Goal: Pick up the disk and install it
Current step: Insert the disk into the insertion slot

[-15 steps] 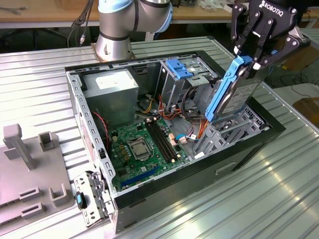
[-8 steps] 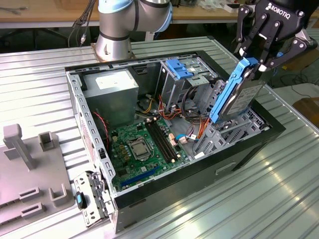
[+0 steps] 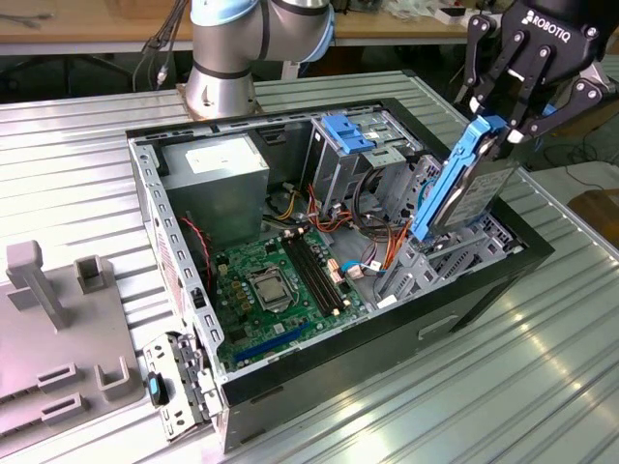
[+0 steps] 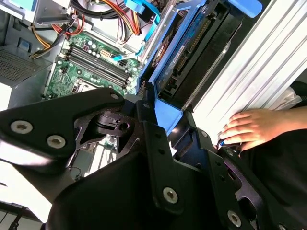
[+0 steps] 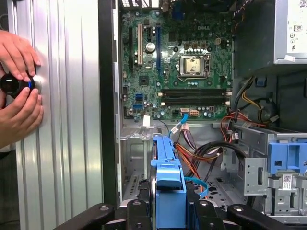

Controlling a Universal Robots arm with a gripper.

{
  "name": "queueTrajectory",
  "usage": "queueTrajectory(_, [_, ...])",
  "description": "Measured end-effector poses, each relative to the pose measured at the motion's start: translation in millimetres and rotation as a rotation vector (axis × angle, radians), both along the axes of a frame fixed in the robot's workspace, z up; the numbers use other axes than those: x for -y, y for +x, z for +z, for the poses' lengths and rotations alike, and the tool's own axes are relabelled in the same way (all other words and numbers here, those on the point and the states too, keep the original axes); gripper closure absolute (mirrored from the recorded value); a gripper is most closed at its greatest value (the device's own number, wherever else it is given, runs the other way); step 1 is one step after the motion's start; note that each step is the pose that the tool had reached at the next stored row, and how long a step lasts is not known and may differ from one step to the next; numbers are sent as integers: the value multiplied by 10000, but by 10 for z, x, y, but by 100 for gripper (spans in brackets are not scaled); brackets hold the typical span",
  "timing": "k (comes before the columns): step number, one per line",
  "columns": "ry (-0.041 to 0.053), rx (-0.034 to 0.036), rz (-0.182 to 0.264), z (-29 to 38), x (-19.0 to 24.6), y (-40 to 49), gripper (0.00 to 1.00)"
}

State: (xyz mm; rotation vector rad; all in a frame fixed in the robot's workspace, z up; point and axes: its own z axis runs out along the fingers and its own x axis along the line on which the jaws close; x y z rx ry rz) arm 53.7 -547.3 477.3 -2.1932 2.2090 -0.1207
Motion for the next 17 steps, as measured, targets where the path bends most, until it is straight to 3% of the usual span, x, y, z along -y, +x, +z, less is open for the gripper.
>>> queueTrajectory(16, [-20, 0, -159, -79, 36, 69, 63])
queueTrajectory(17, [-21, 0, -239, -119, 43, 79, 63])
